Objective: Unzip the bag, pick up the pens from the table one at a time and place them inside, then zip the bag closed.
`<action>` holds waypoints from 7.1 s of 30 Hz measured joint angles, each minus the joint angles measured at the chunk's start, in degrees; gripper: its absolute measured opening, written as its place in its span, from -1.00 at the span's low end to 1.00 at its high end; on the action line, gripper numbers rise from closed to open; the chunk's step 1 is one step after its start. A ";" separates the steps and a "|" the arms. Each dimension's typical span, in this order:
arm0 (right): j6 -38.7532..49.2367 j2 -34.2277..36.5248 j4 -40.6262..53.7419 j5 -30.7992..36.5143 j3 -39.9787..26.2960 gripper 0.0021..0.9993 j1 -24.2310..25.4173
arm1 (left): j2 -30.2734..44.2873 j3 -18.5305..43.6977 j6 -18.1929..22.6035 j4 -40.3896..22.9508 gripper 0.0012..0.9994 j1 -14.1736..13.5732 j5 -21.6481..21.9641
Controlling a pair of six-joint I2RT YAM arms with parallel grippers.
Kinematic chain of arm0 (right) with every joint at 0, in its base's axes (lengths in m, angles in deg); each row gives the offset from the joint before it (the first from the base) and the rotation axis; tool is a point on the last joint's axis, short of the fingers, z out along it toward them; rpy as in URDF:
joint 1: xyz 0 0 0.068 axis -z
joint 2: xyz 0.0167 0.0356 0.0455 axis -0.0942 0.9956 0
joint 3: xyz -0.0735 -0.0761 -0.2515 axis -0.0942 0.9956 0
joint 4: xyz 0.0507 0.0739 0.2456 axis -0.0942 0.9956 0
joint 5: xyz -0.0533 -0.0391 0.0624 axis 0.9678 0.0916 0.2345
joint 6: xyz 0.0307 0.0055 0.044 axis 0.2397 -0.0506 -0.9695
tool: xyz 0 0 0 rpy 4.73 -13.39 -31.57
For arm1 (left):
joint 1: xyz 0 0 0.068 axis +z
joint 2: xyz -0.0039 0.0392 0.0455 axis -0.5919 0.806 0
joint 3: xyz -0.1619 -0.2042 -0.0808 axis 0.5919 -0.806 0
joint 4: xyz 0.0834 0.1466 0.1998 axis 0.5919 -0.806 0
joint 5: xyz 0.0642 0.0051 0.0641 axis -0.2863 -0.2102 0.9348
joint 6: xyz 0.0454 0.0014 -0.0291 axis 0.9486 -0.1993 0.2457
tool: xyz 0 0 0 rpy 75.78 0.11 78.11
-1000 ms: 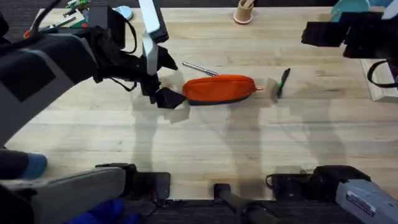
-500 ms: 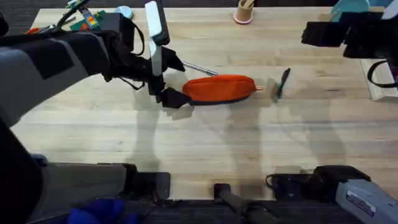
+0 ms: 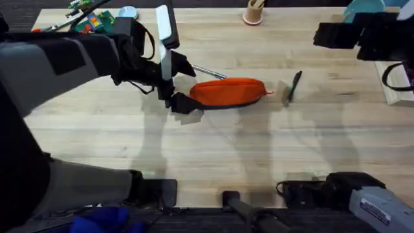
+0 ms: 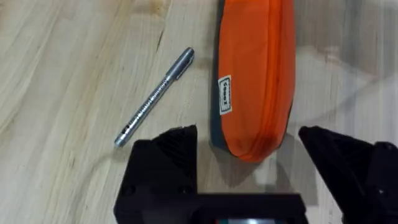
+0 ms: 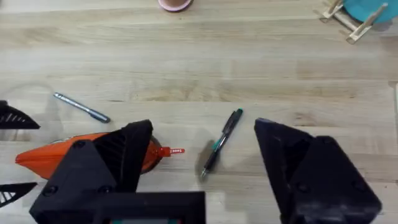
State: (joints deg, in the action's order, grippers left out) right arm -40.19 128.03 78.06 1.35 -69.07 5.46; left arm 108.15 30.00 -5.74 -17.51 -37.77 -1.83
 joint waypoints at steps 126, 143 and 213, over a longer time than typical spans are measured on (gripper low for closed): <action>108.01 45.63 17.56 -54.32 -3.86 0.99 21.24 | 0.28 0.00 0.20 0.17 -0.92 -0.64 -0.81; 108.10 45.64 17.31 -48.37 -3.89 0.99 21.18 | 0.28 0.00 0.20 0.17 -0.92 -0.63 -0.80; 97.26 53.12 2.03 -43.41 -3.19 0.99 4.68 | 0.28 0.00 0.20 0.17 -0.92 -0.63 -0.82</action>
State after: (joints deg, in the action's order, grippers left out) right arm 57.07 181.15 80.10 -42.05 -72.26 10.14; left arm 108.43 30.00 -5.53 -17.34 -38.40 -2.65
